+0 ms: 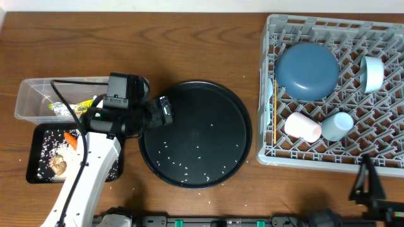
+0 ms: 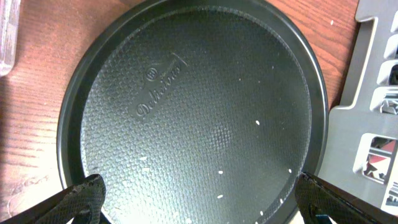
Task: Sort waste into correct bins and load items into the dishwasher rack
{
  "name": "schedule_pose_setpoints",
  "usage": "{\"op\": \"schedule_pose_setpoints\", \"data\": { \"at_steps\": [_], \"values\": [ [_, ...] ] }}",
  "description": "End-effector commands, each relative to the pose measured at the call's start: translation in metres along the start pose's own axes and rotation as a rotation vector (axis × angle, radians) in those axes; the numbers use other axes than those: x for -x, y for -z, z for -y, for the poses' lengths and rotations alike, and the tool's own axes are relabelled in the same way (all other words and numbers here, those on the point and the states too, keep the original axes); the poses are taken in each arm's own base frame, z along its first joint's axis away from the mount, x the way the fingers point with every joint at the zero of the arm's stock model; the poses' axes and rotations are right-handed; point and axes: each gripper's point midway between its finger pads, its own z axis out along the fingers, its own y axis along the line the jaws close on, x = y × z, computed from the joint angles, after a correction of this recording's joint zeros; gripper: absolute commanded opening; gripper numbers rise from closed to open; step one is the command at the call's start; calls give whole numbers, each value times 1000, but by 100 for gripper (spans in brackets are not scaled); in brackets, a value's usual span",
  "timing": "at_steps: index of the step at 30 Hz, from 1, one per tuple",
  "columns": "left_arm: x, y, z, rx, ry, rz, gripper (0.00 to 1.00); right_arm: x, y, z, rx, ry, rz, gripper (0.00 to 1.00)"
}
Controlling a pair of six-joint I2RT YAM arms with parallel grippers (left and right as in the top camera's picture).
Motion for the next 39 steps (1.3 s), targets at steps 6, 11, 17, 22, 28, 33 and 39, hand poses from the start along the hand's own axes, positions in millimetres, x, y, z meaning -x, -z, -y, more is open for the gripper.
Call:
{"op": "schedule_pose_setpoints", "data": {
  "at_steps": [6, 11, 17, 22, 28, 33, 39],
  "values": [
    [2, 1, -1, 8, -4, 9, 98, -42, -16, -6, 33, -36, 112, 99],
    [2, 1, -1, 8, -4, 9, 98, -60, -42, -11, 45, -46, 147, 99],
    [2, 1, -1, 8, -4, 9, 98, -85, -72, -22, 109, -44, 192, 99],
    [2, 1, -1, 8, -4, 9, 98, -120, -91, -29, 168, -64, 179, 99],
    [2, 1, -1, 8, -4, 9, 98, -158, -105, -21, 145, -149, 127, 99],
    [2, 1, -1, 8, -4, 9, 98, -185, -113, -18, 146, -151, 110, 99],
    [2, 1, -1, 8, -4, 9, 98, -223, -118, -17, 145, -171, 6, 99]
  ]
}}
